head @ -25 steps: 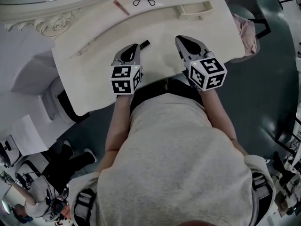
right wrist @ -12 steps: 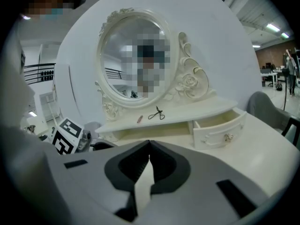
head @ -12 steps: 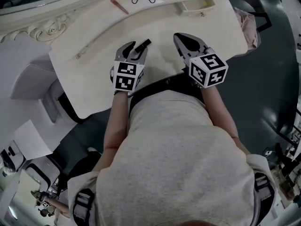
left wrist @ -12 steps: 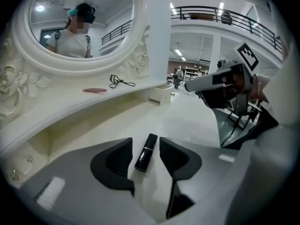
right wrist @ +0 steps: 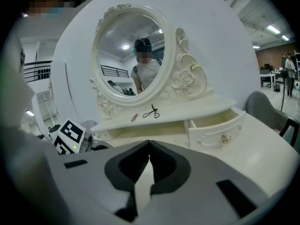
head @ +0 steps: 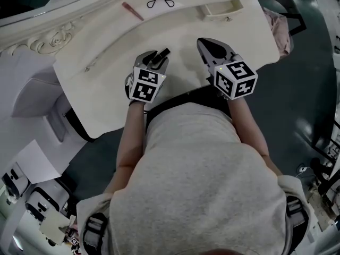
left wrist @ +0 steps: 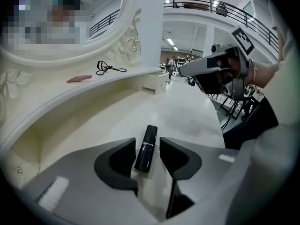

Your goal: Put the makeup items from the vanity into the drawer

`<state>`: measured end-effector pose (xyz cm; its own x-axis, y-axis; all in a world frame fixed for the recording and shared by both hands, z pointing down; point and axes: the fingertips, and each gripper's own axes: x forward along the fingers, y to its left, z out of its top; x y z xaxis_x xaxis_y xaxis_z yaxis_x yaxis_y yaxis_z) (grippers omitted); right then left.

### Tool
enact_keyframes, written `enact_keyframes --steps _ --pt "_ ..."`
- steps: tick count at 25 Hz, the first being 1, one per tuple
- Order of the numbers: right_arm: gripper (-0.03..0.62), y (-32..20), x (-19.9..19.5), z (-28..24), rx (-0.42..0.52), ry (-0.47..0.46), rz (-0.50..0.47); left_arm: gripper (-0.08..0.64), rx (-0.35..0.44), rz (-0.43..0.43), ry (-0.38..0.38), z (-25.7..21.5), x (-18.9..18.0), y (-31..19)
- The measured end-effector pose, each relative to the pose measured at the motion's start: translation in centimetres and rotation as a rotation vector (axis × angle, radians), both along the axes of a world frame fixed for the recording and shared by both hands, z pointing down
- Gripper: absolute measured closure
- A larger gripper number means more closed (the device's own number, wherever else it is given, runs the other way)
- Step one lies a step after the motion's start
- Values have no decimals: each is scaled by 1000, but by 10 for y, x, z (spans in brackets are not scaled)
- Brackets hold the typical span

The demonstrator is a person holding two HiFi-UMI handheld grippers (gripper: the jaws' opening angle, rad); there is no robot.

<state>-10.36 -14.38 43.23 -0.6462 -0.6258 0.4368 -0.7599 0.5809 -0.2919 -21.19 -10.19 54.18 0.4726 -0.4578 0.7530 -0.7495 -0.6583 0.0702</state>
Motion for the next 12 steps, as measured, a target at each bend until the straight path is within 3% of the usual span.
enact_keyframes --steps 5,7,12 --pt "584 0 4 4 -12 3 14 404 -22 12 -12 6 1 1" --pt "584 1 4 5 -12 3 17 453 -24 13 -27 8 1 1" --pt "583 1 7 6 -12 -3 12 456 -25 27 -38 7 4 1"
